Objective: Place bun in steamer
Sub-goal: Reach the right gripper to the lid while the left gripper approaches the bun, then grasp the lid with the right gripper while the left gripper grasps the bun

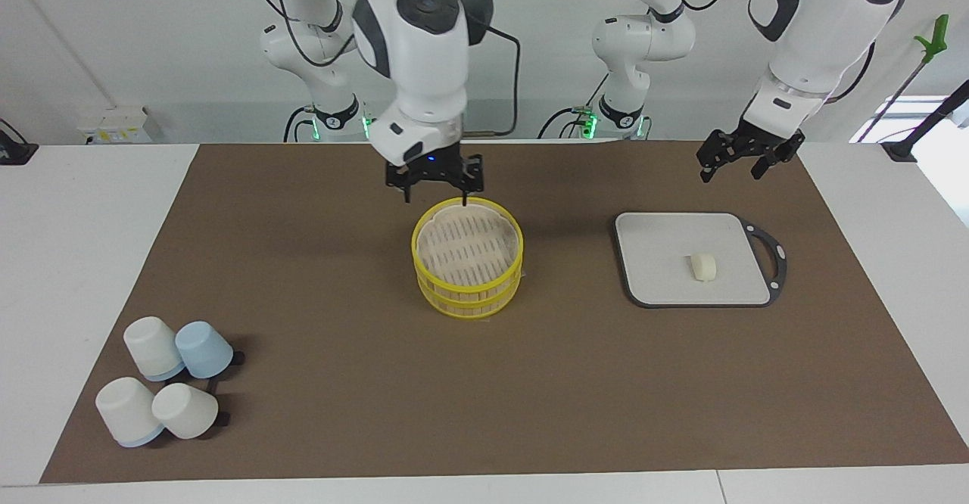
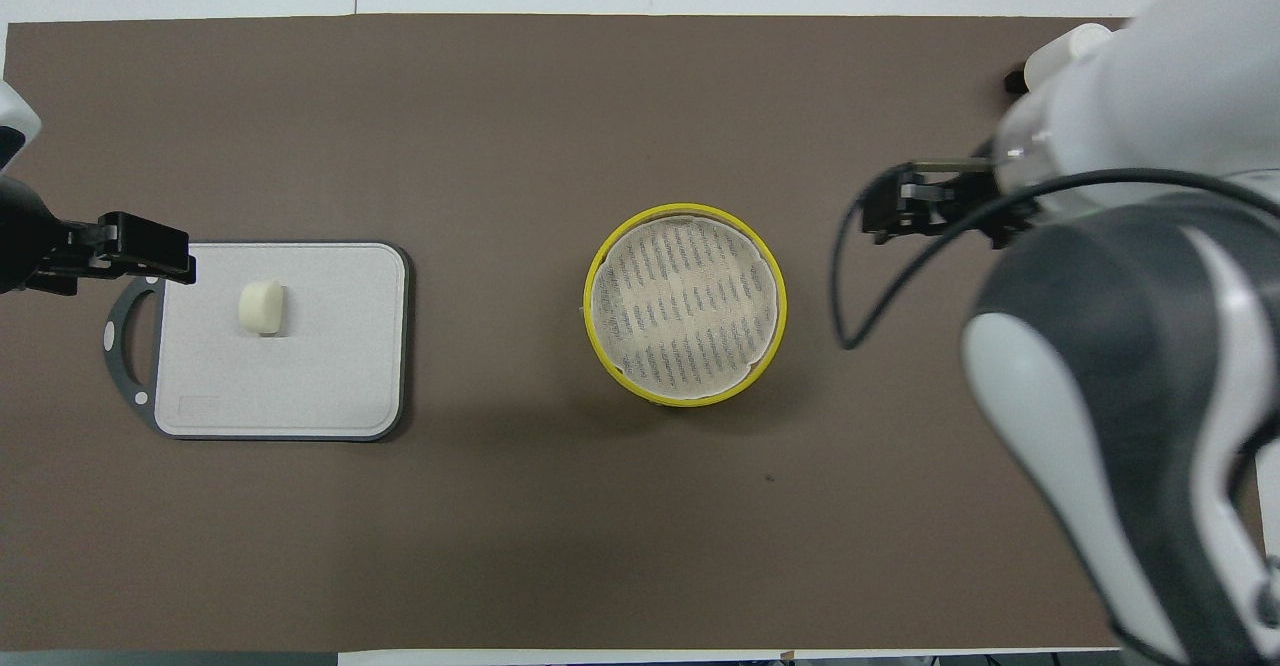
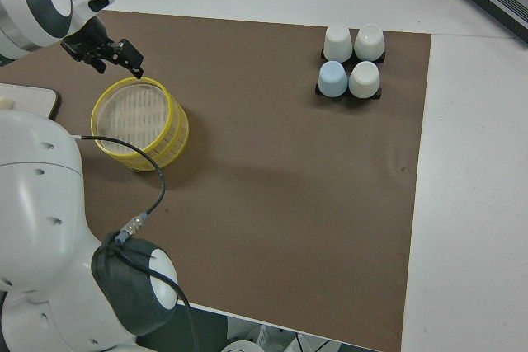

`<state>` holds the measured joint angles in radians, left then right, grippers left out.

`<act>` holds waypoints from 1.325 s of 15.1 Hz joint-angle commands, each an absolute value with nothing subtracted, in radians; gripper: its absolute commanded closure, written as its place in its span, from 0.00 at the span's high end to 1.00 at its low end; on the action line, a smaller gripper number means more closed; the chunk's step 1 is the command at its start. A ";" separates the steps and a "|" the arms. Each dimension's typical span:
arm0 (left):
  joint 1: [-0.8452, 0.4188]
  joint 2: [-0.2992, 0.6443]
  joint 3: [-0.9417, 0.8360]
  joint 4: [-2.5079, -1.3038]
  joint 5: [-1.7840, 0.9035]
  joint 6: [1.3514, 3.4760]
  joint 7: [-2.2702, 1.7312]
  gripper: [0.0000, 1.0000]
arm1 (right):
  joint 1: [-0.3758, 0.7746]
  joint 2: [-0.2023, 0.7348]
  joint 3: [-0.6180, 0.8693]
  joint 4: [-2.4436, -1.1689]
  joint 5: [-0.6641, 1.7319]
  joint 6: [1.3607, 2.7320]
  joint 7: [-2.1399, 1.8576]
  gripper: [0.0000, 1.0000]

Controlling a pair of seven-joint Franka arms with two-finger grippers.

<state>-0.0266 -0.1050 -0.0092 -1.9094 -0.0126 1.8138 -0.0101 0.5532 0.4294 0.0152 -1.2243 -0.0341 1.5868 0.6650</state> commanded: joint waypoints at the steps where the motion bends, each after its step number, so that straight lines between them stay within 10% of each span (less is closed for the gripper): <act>1: 0.047 -0.132 -0.012 -2.120 -0.021 2.018 0.118 1.00 | 0.609 0.552 0.002 -1.138 -0.052 1.609 0.712 1.00; 15: 0.051 0.146 -0.014 -2.217 -0.021 2.456 0.241 0.98 | 0.673 0.486 0.015 -1.443 -0.018 1.965 0.713 1.00; 20: 0.041 0.149 -0.014 -2.223 -0.021 2.453 0.236 0.57 | 0.676 0.472 0.021 -1.491 -0.014 2.006 0.624 0.90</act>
